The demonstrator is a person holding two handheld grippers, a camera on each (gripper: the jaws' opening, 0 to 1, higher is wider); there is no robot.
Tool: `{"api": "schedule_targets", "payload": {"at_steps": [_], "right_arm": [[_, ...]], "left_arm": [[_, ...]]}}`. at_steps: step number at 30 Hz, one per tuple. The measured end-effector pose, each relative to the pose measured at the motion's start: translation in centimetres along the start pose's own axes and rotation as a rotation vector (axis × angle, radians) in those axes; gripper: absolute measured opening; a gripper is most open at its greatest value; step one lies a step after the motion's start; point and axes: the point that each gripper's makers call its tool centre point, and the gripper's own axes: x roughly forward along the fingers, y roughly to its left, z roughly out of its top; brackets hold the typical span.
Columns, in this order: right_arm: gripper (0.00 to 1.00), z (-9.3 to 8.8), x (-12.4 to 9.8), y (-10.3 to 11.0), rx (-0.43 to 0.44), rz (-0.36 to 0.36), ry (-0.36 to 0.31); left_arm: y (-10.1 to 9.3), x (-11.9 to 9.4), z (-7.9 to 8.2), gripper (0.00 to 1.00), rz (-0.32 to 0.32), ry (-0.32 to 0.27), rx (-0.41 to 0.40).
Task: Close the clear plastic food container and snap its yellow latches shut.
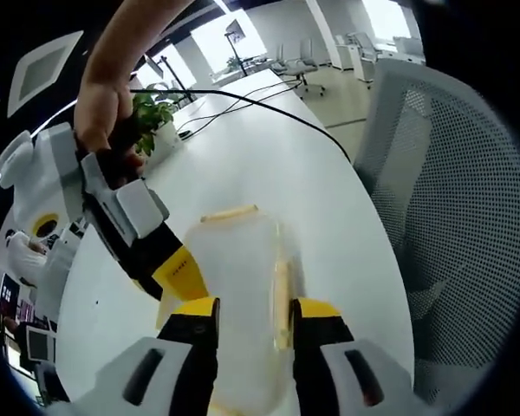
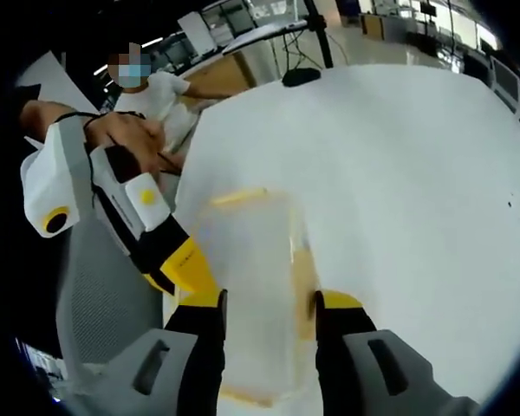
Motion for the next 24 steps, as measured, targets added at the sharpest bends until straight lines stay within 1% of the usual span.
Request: {"api": "schedule_targets", "payload": {"at_steps": [4,6,7,8,9,11,12,14,17,22,24], "right_arm": [[0.34,0.02,0.17,0.15,-0.006,0.005,0.032],[0.31,-0.05,0.14,0.14,0.004,0.009,0.031],[0.31,-0.21,0.12,0.49,-0.003,0.011,0.027],[0.3,-0.29,-0.05,0.57,0.012,0.009,0.025],[0.3,-0.01,0.02,0.25,0.006,0.007,0.012],[0.31,0.34,0.1,-0.09,0.014,-0.01,-0.018],[0.31,0.3,0.05,0.01,0.017,-0.012,-0.026],[0.32,0.38,0.05,-0.05,0.03,-0.009,-0.046],[0.33,0.4,-0.05,0.03,0.015,-0.025,-0.064],[0.34,0.44,-0.2,0.02,0.014,-0.044,-0.094],[0.34,0.51,-0.31,0.03,0.01,-0.06,-0.1]], "left_arm": [[0.19,0.11,-0.11,0.26,-0.009,0.002,-0.019],[0.31,0.15,-0.07,0.25,-0.029,0.001,-0.013],[0.18,0.2,-0.37,0.25,-0.036,0.021,-0.038],[0.24,0.4,-0.15,0.24,-0.032,0.017,-0.027],[0.15,0.55,-0.14,0.24,-0.027,0.026,-0.035],[0.33,0.71,-0.13,0.25,-0.024,0.025,-0.048],[0.25,0.63,-0.12,0.25,-0.03,0.021,-0.035],[0.16,0.61,-0.08,0.26,-0.026,0.012,-0.034],[0.1,0.5,-0.06,0.26,-0.014,-0.009,-0.025],[0.14,0.39,0.14,0.27,-0.012,-0.022,-0.007],[0.18,0.3,0.33,0.26,-0.003,-0.03,-0.034]]}}
